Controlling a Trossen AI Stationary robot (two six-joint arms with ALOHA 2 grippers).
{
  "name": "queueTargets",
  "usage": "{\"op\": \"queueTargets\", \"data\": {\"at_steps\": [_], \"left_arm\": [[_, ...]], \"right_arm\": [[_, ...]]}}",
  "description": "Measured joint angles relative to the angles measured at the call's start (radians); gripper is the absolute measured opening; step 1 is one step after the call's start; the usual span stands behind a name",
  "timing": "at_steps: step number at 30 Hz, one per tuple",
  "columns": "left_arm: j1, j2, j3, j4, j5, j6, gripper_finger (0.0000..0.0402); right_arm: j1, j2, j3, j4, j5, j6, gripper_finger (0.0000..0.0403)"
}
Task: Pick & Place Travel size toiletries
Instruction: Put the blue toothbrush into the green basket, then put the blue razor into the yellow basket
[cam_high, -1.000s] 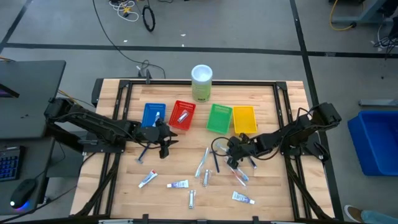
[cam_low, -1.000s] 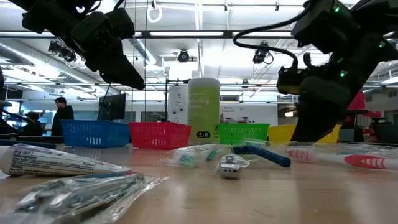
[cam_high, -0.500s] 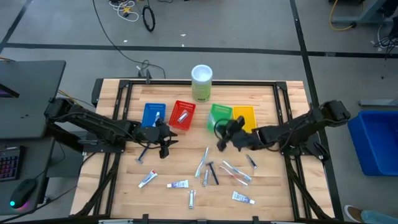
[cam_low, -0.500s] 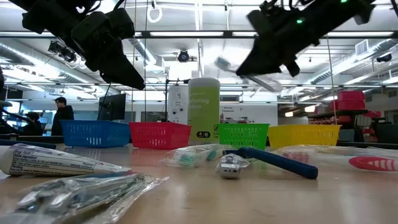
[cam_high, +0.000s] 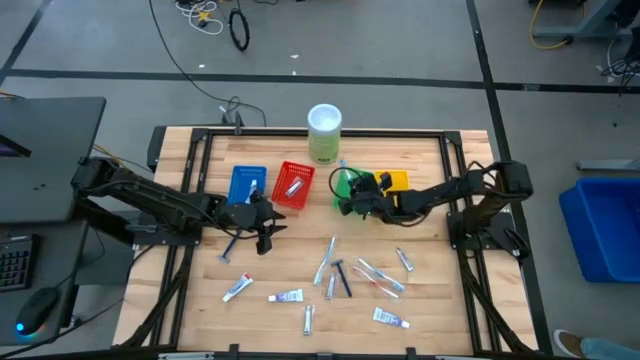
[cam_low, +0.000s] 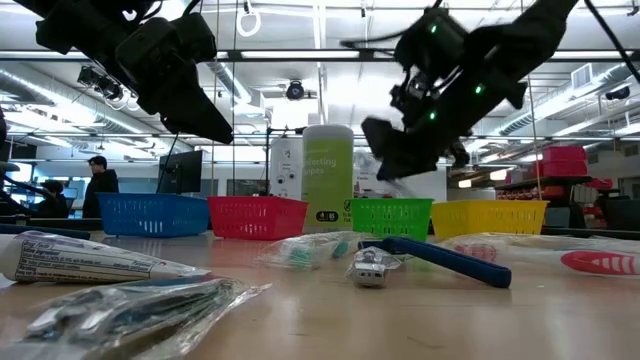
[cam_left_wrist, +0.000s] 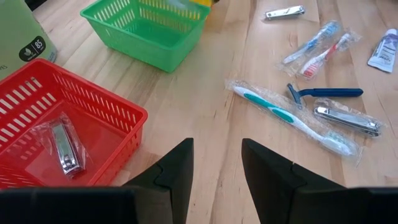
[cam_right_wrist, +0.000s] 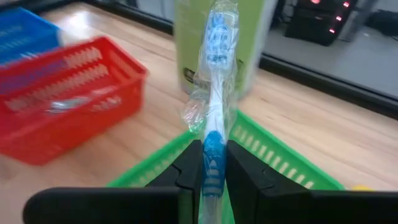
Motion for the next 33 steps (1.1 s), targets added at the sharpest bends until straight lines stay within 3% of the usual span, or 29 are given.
{"op": "queueTargets", "data": {"at_steps": [3, 8, 16, 21, 29, 33], "left_arm": [[0.000, 0.000, 0.000, 0.000, 0.000, -0.001, 0.0143], [0.000, 0.000, 0.000, 0.000, 0.000, -0.004, 0.0143], [0.000, 0.000, 0.000, 0.000, 0.000, -0.005, 0.0143], [0.000, 0.000, 0.000, 0.000, 0.000, -0.005, 0.0143], [0.000, 0.000, 0.000, -0.001, 0.000, -0.026, 0.0143], [0.000, 0.000, 0.000, -0.002, 0.000, -0.037, 0.0143]], "right_arm": [[-0.023, 0.021, 0.000, -0.003, -0.016, -0.011, 0.0064], [-0.058, 0.025, 0.001, -0.001, -0.164, -0.063, 0.0101], [-0.062, 0.022, 0.001, -0.001, -0.079, -0.133, 0.0172], [-0.050, 0.012, 0.007, 0.001, -0.097, -0.163, 0.0204], [0.026, -0.059, 0.056, -0.014, -0.219, -0.267, 0.0205], [0.066, -0.131, 0.065, -0.118, -0.268, -0.239, 0.0195]]}}
